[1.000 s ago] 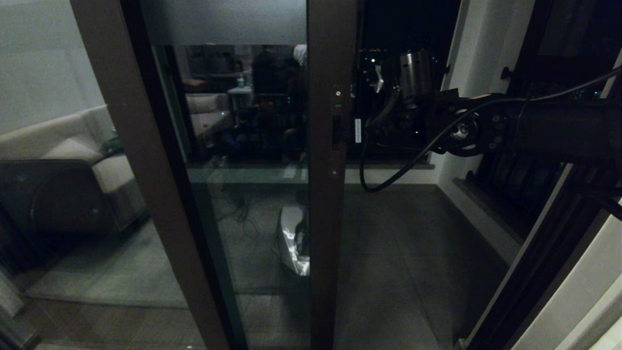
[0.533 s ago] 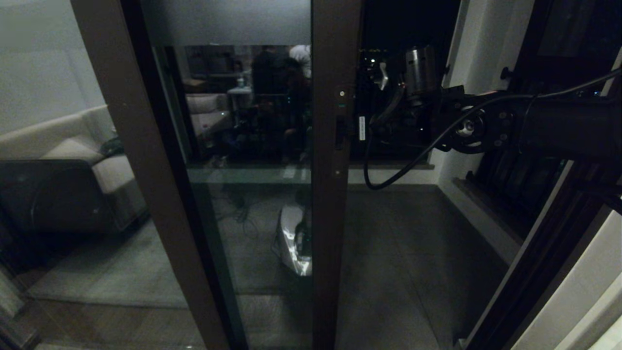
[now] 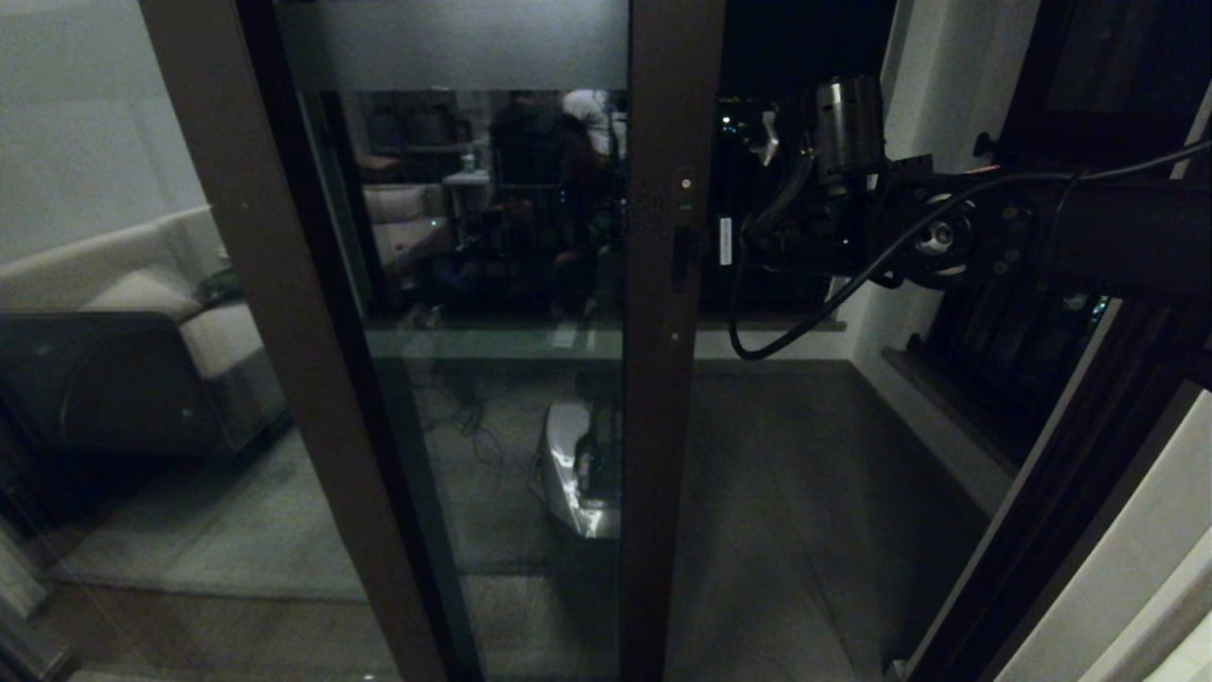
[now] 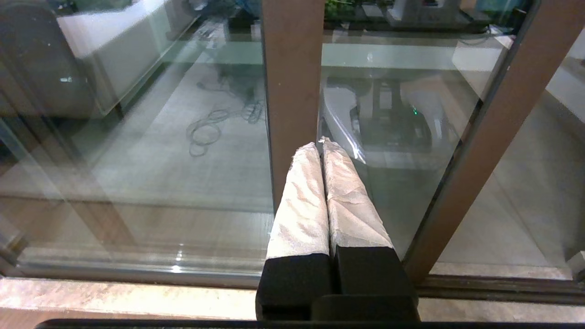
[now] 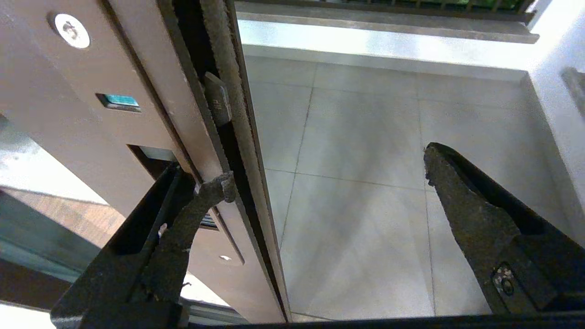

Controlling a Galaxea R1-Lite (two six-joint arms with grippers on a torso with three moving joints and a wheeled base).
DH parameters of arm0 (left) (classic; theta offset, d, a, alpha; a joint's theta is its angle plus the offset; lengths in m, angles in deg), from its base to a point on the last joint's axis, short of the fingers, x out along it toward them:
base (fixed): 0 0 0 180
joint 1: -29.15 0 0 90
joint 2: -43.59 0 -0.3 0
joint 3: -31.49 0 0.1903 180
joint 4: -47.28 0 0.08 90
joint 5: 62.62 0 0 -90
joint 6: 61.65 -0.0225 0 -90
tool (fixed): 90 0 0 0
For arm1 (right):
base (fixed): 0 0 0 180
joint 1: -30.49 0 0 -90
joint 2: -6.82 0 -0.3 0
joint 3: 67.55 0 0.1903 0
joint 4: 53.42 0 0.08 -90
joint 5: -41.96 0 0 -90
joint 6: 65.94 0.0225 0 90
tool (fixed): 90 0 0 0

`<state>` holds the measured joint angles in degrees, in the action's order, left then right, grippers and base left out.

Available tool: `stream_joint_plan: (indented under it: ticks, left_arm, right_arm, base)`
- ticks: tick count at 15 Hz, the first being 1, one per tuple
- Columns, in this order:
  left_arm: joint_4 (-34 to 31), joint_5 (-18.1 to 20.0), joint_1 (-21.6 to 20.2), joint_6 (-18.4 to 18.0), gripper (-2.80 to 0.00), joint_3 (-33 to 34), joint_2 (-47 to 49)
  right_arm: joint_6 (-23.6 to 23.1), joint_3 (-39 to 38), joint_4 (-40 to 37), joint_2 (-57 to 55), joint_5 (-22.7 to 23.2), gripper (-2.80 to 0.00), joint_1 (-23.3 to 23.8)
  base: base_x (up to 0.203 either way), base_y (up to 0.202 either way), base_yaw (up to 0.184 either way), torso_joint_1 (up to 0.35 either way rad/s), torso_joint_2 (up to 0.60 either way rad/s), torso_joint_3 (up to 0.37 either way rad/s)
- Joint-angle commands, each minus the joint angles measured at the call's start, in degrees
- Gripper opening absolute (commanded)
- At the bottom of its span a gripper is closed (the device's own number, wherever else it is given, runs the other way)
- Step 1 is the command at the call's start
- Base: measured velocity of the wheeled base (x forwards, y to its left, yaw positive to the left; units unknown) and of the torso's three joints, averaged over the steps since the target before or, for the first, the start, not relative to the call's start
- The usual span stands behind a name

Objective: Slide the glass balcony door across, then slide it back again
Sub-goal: Close the slid door

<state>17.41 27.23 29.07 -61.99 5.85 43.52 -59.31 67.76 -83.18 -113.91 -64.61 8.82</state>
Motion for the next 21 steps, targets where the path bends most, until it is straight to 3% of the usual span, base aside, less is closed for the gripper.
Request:
stream_joint_plan:
  ticks: [1, 12, 21]
  left_arm:
    - [0.0, 0.0, 0.0, 0.0, -2.80, 0.0, 0.0]
    - [0.0, 0.0, 0.0, 0.0, -2.80, 0.0, 0.0]
    - [0.0, 0.0, 0.0, 0.0, -2.80, 0.0, 0.0]
  right_arm:
    - [0.0, -2.2, 0.0, 1.4, -0.1, 0.00, 0.8]
    - [0.0, -12.3, 0.3, 7.6, 0.1, 0.00, 3.4]
    - [0.0, -14.3, 0.3, 10.2, 0.5, 0.00, 9.5]
  base:
    - [0.000, 0.000, 0.000, 0.000, 0.00, 0.000]
    - [0.000, 0.000, 0.000, 0.000, 0.00, 0.000]
    - [0.000, 0.000, 0.000, 0.000, 0.00, 0.000]
